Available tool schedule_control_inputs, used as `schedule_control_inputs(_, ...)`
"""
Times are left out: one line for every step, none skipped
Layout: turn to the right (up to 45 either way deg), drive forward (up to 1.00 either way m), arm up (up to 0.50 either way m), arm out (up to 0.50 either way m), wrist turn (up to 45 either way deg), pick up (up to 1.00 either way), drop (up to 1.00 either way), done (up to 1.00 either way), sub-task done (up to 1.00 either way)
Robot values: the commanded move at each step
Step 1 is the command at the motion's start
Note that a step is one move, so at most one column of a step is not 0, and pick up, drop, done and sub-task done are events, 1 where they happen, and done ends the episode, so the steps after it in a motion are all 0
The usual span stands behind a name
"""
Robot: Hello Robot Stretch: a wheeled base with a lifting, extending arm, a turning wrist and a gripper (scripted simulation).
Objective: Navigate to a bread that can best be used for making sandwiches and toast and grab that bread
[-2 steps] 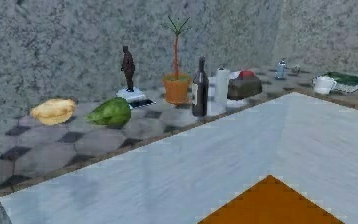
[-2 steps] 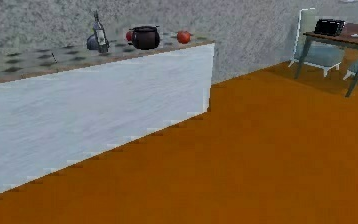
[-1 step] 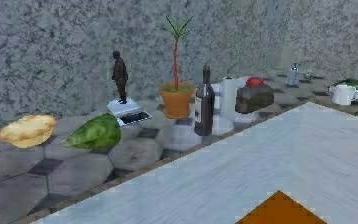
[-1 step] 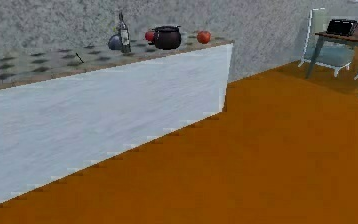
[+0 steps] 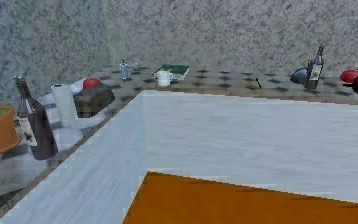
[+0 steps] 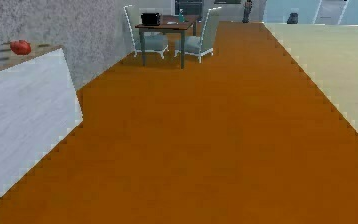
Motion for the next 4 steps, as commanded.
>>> schedule_control_inputs(15.0,0.0,0.0,0.0,0.0,0.0,0.0,0.0,0.0)
schedule_control_inputs(0.0,0.4,0.0,0.0,0.0,0.0,0.0,0.0,0.0)
schedule_control_inputs(-45.0,0.0,0.0,0.0,0.0,0.0,0.0,0.0,0.0)
schedule_control_inputs(-45.0,0.0,0.0,0.0,0.0,0.0,0.0,0.0,0.0)
